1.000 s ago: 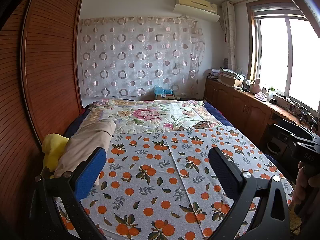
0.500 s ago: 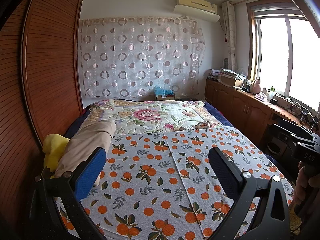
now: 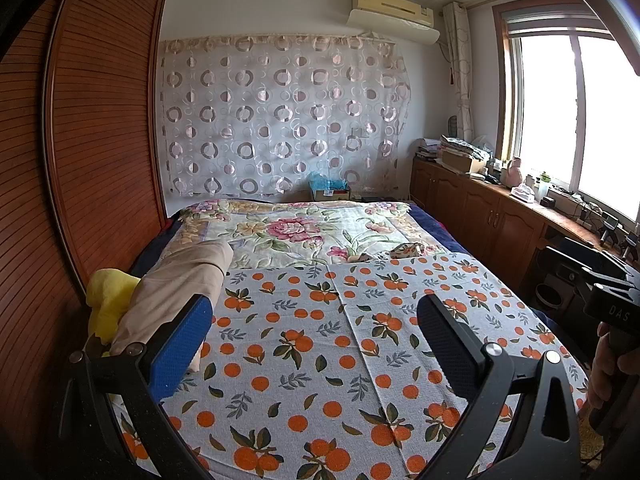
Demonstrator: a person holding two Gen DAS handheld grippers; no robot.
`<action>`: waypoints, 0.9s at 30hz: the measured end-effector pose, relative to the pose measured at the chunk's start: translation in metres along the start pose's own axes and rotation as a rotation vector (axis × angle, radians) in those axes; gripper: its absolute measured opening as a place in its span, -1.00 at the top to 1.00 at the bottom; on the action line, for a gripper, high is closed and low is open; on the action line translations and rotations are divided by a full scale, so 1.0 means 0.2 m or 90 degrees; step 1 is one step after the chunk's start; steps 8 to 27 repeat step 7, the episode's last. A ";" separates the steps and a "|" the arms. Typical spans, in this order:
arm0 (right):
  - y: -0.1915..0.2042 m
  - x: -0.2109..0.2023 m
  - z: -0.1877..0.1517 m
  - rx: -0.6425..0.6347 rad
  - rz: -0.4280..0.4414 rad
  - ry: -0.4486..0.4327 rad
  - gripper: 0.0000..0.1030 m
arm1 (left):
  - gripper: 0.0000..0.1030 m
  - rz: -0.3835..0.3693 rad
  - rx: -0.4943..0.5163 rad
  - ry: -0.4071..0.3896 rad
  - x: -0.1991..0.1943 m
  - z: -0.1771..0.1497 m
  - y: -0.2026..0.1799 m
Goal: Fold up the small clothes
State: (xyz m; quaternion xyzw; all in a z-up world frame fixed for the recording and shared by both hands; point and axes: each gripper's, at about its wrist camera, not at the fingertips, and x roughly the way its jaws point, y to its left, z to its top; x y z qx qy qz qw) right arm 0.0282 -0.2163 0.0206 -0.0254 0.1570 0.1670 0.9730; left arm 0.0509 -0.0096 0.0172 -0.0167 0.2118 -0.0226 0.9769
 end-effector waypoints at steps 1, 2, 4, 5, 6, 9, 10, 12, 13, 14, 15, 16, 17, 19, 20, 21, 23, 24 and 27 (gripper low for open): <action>0.00 0.00 0.00 0.000 0.000 0.000 -0.64 | -0.99 0.000 0.000 0.000 0.00 0.00 0.00; 0.00 0.00 0.00 0.000 0.000 0.000 -0.64 | -0.99 0.000 0.001 0.000 0.00 0.00 0.00; -0.01 0.00 0.00 0.000 0.000 0.000 -0.64 | -0.99 0.000 0.001 0.000 0.00 0.00 0.00; -0.01 0.00 0.00 0.000 0.001 0.000 -0.64 | -0.99 0.000 0.000 0.000 0.00 0.00 0.00; -0.01 0.00 0.00 0.000 0.001 0.000 -0.64 | -0.99 -0.001 0.000 0.000 0.00 0.00 0.00; -0.01 0.00 0.00 0.000 0.000 0.001 -0.64 | -0.99 0.001 0.001 -0.001 0.00 0.00 0.00; -0.01 0.00 0.00 0.000 0.000 0.001 -0.64 | -0.99 0.001 0.001 -0.001 0.00 0.00 0.00; -0.01 0.00 0.00 0.000 0.000 0.001 -0.64 | -0.99 0.001 0.001 -0.001 0.00 0.00 0.00; -0.01 0.00 0.00 0.000 0.000 0.001 -0.64 | -0.99 0.001 0.001 -0.001 0.00 0.00 0.00; -0.01 0.00 0.00 0.000 0.000 0.001 -0.64 | -0.99 0.001 0.001 -0.001 0.00 0.00 0.00; -0.01 0.00 0.00 0.000 0.000 0.001 -0.64 | -0.99 0.001 0.001 -0.001 0.00 0.00 0.00; -0.01 0.00 0.00 0.000 0.000 0.001 -0.64 | -0.99 0.001 0.001 -0.001 0.00 0.00 0.00; -0.01 0.00 0.00 0.000 0.000 0.001 -0.64 | -0.99 0.001 0.001 -0.001 0.00 0.00 0.00; -0.01 0.00 0.00 0.000 0.000 0.001 -0.64 | -0.99 0.001 0.001 -0.001 0.00 0.00 0.00; -0.01 0.00 0.00 0.000 0.000 0.001 -0.64 | -0.99 0.001 0.001 -0.001 0.00 0.00 0.00; -0.01 0.00 0.00 0.000 0.000 0.001 -0.64 | -0.99 0.001 0.001 -0.001 0.00 0.00 0.00; -0.01 0.00 0.00 0.000 0.000 0.001 -0.64 | -0.99 0.001 0.001 -0.001 0.00 0.00 0.00; -0.01 0.00 0.00 0.000 0.000 0.001 -0.64 | -0.99 0.001 0.001 -0.001 0.00 0.00 0.00; -0.01 0.00 0.00 0.000 0.000 0.001 -0.64 | -0.99 0.001 0.001 -0.001 0.00 0.00 0.00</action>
